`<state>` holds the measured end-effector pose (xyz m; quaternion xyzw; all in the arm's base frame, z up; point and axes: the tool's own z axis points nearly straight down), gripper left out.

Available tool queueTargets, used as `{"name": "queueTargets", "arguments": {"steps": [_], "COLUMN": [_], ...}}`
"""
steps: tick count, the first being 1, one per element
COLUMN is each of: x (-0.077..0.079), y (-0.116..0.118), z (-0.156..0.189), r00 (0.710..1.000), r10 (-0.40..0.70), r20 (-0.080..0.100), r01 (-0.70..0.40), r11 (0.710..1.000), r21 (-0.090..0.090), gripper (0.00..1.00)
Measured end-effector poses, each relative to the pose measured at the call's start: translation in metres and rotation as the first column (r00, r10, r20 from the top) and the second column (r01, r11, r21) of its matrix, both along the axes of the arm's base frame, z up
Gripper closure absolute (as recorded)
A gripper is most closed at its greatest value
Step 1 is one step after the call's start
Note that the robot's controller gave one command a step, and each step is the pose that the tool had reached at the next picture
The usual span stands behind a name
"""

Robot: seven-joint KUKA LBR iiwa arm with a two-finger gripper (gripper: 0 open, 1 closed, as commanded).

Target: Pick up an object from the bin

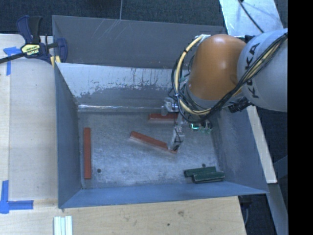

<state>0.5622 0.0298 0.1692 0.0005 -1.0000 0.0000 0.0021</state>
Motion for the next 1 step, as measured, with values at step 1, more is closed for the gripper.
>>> {"name": "queueTargets", "arguments": {"steps": [1], "x": [-0.0284], "y": [0.0281], "z": [-0.1020], "r00": [0.981], "r10": [-0.196], "r20": [0.001], "r01": [0.196], "r11": [0.981], "r21": [-0.001], "gripper": [0.00]}}
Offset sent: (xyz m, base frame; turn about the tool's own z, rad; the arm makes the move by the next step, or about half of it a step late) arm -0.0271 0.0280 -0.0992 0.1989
